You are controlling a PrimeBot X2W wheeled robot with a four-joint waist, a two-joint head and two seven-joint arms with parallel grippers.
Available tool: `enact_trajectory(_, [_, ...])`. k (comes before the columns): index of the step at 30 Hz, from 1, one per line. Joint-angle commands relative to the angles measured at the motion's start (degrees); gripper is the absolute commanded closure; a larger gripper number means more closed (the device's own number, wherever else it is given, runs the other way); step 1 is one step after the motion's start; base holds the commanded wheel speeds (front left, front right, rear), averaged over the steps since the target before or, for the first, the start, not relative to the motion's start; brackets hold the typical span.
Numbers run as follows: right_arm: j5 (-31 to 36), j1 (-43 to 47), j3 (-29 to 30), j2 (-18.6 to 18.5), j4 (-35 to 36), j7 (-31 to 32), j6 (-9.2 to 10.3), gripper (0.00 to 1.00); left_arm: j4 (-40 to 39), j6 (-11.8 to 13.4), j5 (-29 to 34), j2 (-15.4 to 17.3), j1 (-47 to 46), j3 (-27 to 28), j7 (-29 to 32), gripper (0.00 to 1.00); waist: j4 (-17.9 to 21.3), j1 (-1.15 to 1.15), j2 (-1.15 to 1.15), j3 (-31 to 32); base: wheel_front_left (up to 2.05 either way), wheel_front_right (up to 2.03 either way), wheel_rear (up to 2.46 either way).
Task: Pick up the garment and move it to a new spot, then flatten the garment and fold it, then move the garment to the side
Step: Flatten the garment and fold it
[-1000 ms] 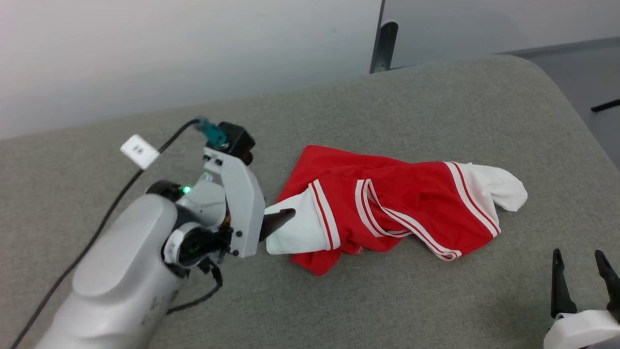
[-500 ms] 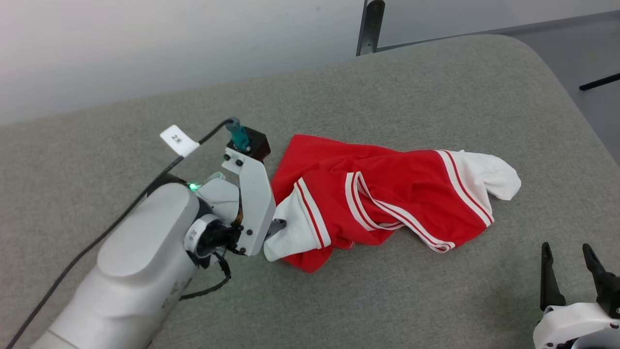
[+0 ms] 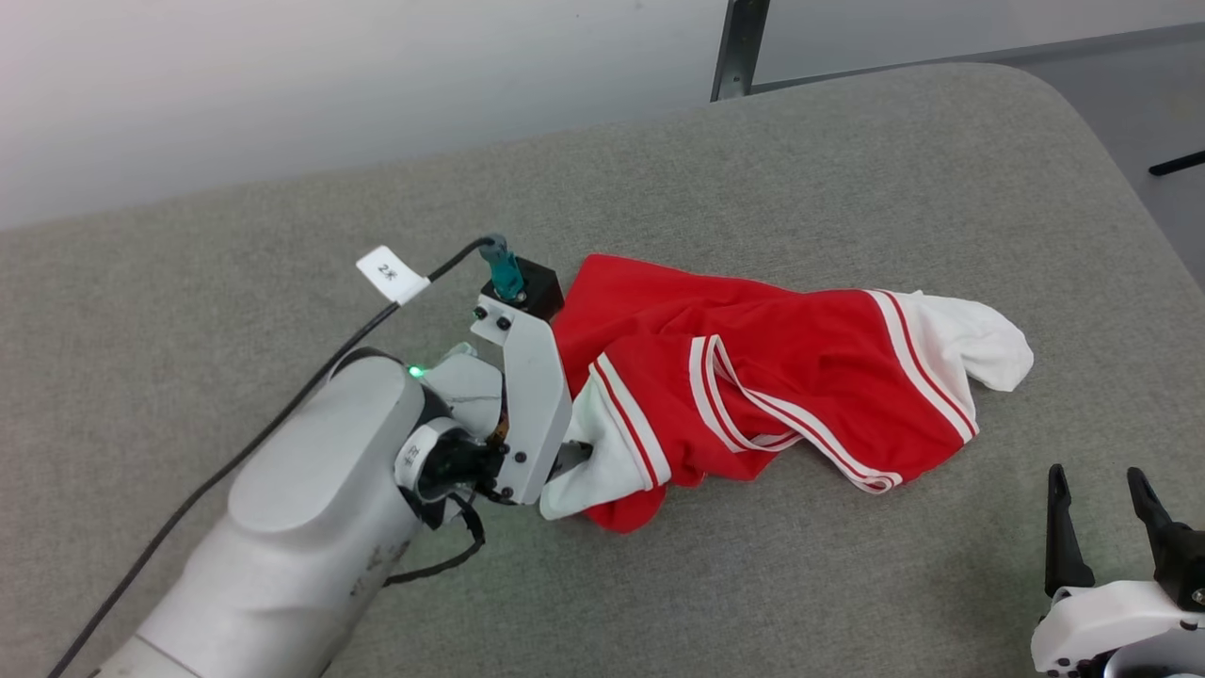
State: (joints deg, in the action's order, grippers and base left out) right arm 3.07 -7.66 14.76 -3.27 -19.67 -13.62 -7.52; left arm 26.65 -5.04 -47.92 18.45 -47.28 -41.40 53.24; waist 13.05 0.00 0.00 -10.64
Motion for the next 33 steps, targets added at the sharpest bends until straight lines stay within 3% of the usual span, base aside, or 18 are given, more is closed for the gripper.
enact_trajectory(1, [0.0,-0.4,0.1,0.1,-0.3,-0.2,0.07,0.00,0.5,0.3,-0.2,-0.4,0.3,-0.3,0.1,0.00,-0.1,0.00,0.00,-0.1,0.00,0.00,0.00])
enact_trajectory(8, [-0.1,-1.4,-0.3,0.1,-1.0,-0.6,0.07,0.00,3.6,0.8,0.0,-2.4,1.7,-1.9,0.5,0.00,-0.2,0.00,0.00,-1.0,0.00,0.00,0.00])
enact_trajectory(10, [-0.1,-1.7,-0.3,0.1,-1.2,-0.7,0.06,0.00,4.6,0.7,-0.6,-3.1,2.2,-2.2,0.4,0.15,-0.2,0.00,0.00,-1.1,0.00,0.00,0.00])
enact_trajectory(12, [-0.1,-2.1,-0.3,0.1,-1.4,-0.9,0.06,0.00,5.6,1.0,-1.2,-4.1,2.7,-2.0,0.4,0.54,-0.2,0.00,0.00,-1.3,0.00,0.00,0.00])
enact_trajectory(14, [0.0,-2.4,-0.4,0.0,-1.6,-1.0,0.06,0.00,6.7,1.2,-1.4,-4.7,3.2,-2.0,0.0,0.71,-0.2,0.00,0.00,-1.3,0.00,0.00,0.00])
enact_trajectory(15, [0.0,-2.5,-0.3,0.0,-1.7,-1.1,0.06,0.00,7.1,1.1,-1.3,-4.9,3.3,-2.1,-0.4,1.00,-0.1,0.00,0.00,-1.4,0.00,0.00,0.00])
enact_trajectory(19, [0.1,-2.5,-0.2,-0.3,-1.9,-1.3,0.06,0.00,8.4,0.1,-1.9,-5.4,3.0,-2.2,-1.3,1.00,-0.1,0.00,0.00,-1.3,0.00,0.00,0.00])
enact_trajectory(24, [0.1,-2.0,0.5,-0.8,-1.9,-1.5,0.06,0.00,7.1,-1.1,-2.3,-3.6,1.1,-2.2,-1.1,1.00,-0.7,0.00,0.00,-0.4,0.00,0.00,0.00])
enact_trajectory(27, [0.1,-1.6,0.8,-1.0,-1.9,-1.5,0.06,0.00,5.9,-1.3,-1.8,-2.0,0.4,-2.3,-0.8,1.00,-1.2,0.00,0.00,0.2,0.00,0.00,0.00])
enact_trajectory(33, [0.3,-0.1,1.6,-1.8,-1.6,-1.6,0.06,0.00,0.7,-0.6,-1.3,4.8,-0.4,-0.1,-0.7,1.00,-3.3,0.00,0.00,2.7,0.00,0.00,0.00])
